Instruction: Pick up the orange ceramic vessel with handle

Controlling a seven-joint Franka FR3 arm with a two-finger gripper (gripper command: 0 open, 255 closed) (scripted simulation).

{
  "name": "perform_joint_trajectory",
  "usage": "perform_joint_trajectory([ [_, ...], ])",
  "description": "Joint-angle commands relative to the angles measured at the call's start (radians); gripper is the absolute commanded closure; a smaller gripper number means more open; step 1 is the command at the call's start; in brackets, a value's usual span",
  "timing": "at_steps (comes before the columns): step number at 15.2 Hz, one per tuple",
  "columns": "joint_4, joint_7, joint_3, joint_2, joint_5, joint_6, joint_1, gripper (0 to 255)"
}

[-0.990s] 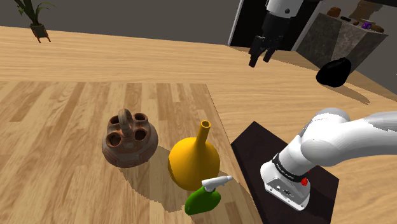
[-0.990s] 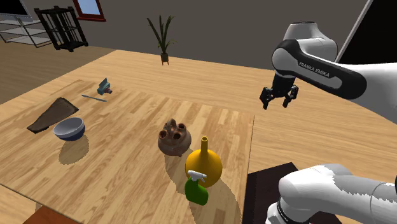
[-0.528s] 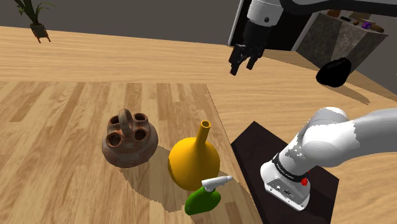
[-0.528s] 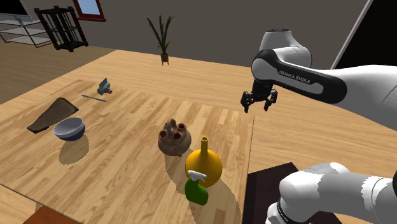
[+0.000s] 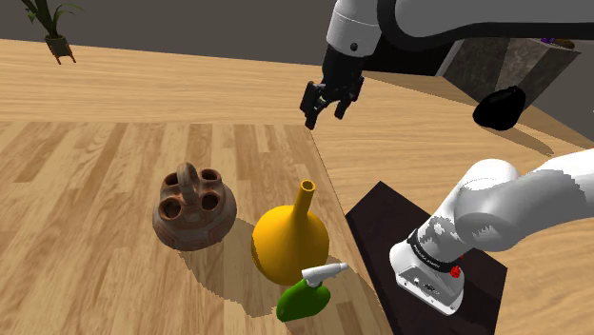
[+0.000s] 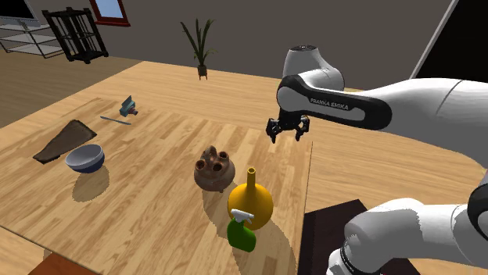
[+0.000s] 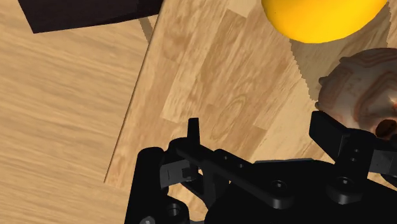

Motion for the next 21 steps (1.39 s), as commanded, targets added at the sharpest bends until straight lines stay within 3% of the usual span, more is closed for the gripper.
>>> perform_joint_trajectory([
  [1, 0.024, 0.046, 0.041, 0.044, 0.008, 0.032, 0.009, 0],
  [6, 0.097, 0.162, 0.143, 0.167, 0.002, 0.111, 0.023, 0],
  [11, 0.199, 0.293, 0.244, 0.313, -0.049, 0.175, 0.028, 0],
  [17, 0.363, 0.476, 0.348, 0.526, -0.185, 0.216, 0.048, 0],
  [21, 0.503, 0.604, 0.388, 0.689, -0.313, 0.211, 0.095, 0],
])
